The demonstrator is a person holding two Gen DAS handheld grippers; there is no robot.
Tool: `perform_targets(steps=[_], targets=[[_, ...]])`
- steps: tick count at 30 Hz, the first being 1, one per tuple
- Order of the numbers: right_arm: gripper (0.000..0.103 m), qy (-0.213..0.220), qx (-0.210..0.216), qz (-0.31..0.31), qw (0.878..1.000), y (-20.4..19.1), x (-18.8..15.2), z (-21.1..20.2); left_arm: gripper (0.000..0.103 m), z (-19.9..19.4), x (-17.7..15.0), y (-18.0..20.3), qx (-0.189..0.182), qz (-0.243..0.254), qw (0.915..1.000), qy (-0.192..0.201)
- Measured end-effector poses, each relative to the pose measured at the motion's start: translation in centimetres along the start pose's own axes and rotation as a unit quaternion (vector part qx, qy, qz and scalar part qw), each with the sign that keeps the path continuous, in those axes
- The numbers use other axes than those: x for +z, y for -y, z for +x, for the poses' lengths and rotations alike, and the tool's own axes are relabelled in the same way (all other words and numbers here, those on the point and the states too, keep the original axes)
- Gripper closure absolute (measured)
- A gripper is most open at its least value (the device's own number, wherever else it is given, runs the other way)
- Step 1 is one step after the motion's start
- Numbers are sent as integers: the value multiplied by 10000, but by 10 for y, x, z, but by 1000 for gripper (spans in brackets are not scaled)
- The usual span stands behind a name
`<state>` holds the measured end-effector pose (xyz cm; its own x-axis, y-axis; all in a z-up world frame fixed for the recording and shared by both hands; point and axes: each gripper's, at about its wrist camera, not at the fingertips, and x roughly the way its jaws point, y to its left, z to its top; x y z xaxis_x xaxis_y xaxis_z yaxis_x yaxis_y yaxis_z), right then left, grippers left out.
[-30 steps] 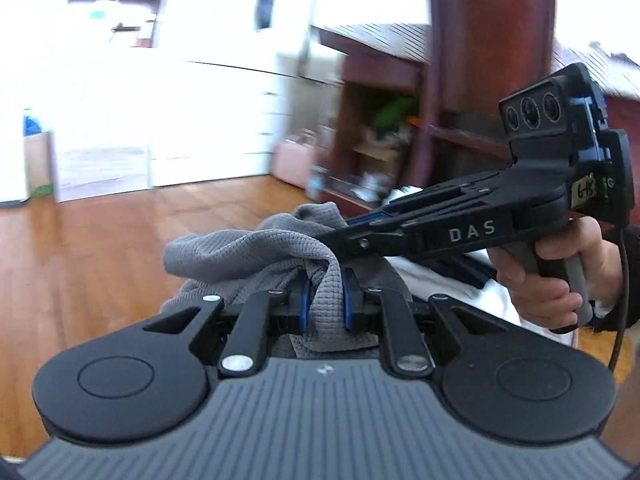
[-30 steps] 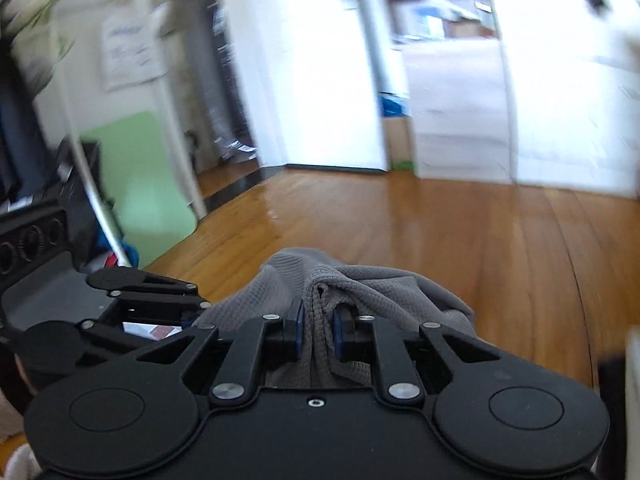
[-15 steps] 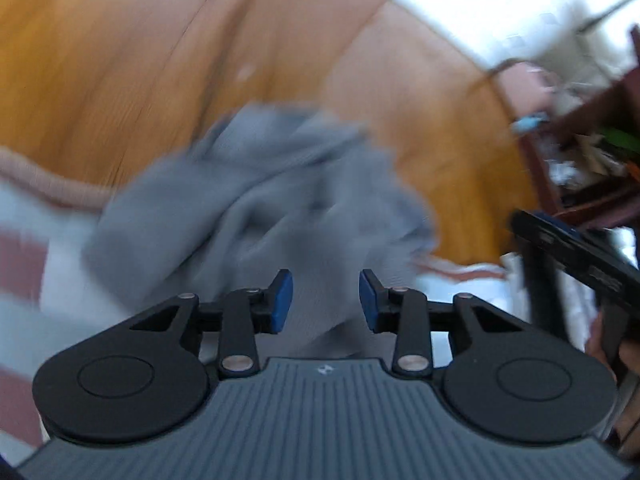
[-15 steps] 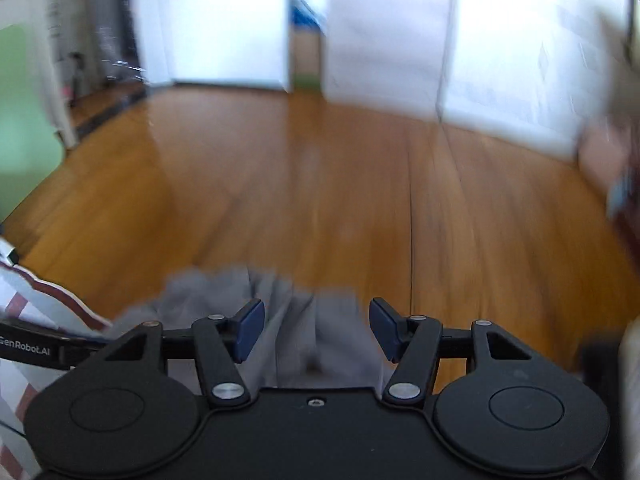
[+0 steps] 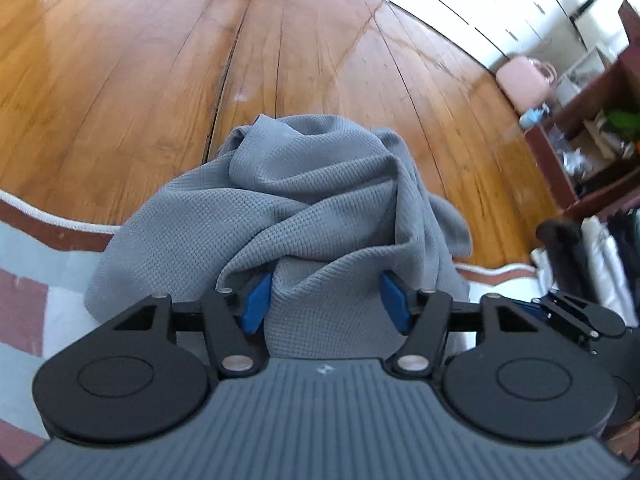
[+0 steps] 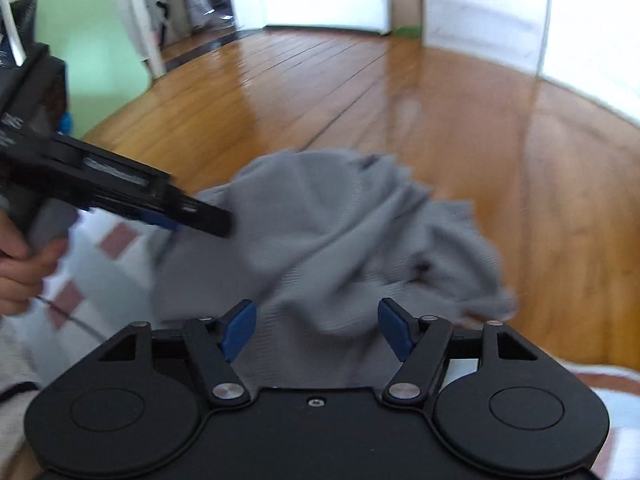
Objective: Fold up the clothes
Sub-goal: 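Lift the grey t-shirt with both grippers and carry it onto the wooden floor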
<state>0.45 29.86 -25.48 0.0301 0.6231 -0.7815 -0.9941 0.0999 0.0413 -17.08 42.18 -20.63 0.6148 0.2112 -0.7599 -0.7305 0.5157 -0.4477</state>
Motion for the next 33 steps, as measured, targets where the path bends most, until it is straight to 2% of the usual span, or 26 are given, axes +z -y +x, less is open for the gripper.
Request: perform_targets(steps=[4, 5, 6, 7, 9, 12, 15, 18, 21, 24, 27, 28, 31, 32, 33], targets=[[23, -245, 81, -343, 9991, -19, -4, 10, 44, -3, -1, -2, -45, 7, 10000, 36], [28, -303, 91, -432, 9986, -24, -5, 12, 44, -4, 1, -5, -57, -50, 10000, 19], [44, -319, -37, -545, 9980, -24, -7, 18, 44, -7, -1, -13, -76, -108, 9999, -5], [54, -286, -258, -509, 9980, -18, -7, 14, 44, -10, -3, -20, -95, -163, 9998, -23], [91, -221, -700, -436, 9964, -8, -6, 5, 44, -15, -3, -24, -135, -245, 9996, 10], [93, -122, -1359, -324, 9901, 8, -4, -8, 44, -21, -4, -26, -245, -358, 9988, 225], [94, -22, -2012, -211, 9793, 24, -3, -20, 44, -24, -6, -23, -174, -166, 9992, 313], [94, 78, -2656, -97, 9640, 40, -2, -33, 42, -26, -8, -20, -86, 17, 9992, 383], [94, 63, -3274, 10, 9449, 61, -6, -41, 41, -13, -7, -19, 243, 49, 9996, 167], [94, -75, -3472, 223, 9375, 86, -13, -41, 41, -11, -3, -21, 149, 100, 9995, 278], [94, -194, -3358, 714, 9390, 108, -14, -34, 41, -9, 2, -22, -211, 196, 9988, 405], [93, -176, -3178, 900, 9437, 117, -12, -34, 41, -7, 3, -22, -365, 255, 9981, 432], [76, 90, -1871, 1582, 9695, 127, -8, -34, 41, 6, 4, -15, -797, 485, 9952, 306], [71, 131, -1481, 1758, 9731, 128, -10, -35, 40, 12, 4, -13, -905, 495, 9944, 238], [70, 171, -1087, 1931, 9750, 129, -12, -36, 40, 18, 4, -10, -980, 477, 9940, 119]])
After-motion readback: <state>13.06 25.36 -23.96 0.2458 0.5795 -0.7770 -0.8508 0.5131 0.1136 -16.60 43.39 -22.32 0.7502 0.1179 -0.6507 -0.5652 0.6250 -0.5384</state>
